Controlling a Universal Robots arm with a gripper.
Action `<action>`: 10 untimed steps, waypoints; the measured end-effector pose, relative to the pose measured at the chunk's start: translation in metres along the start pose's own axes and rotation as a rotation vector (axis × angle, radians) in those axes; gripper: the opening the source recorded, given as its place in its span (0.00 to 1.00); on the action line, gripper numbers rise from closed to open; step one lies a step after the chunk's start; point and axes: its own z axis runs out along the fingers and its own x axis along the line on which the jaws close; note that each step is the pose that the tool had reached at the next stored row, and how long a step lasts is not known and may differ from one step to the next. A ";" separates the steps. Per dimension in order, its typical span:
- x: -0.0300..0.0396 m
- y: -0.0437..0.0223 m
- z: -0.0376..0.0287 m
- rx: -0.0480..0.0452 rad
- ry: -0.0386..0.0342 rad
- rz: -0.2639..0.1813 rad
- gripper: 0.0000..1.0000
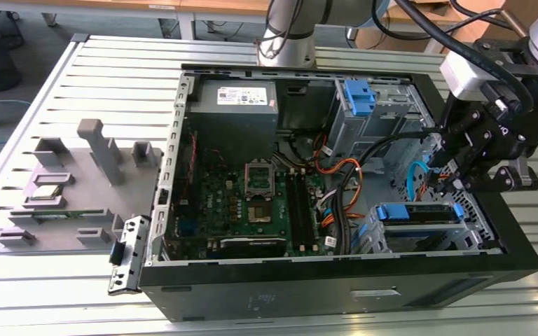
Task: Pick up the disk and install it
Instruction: 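Insert the first disk wire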
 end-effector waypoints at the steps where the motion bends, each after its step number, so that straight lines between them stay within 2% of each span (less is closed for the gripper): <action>1: 0.0000 0.0000 0.0000 -0.0001 0.0002 0.000 0.43; 6: 0.0000 0.0000 -0.0001 0.0000 0.0006 0.000 0.43; 7: 0.0000 0.0000 -0.0001 -0.0001 0.0007 0.000 0.41; 9: -0.0001 0.0000 -0.0001 -0.0001 0.0007 0.000 0.29; 10: 0.0000 0.0000 -0.0001 -0.0001 0.0007 0.000 0.29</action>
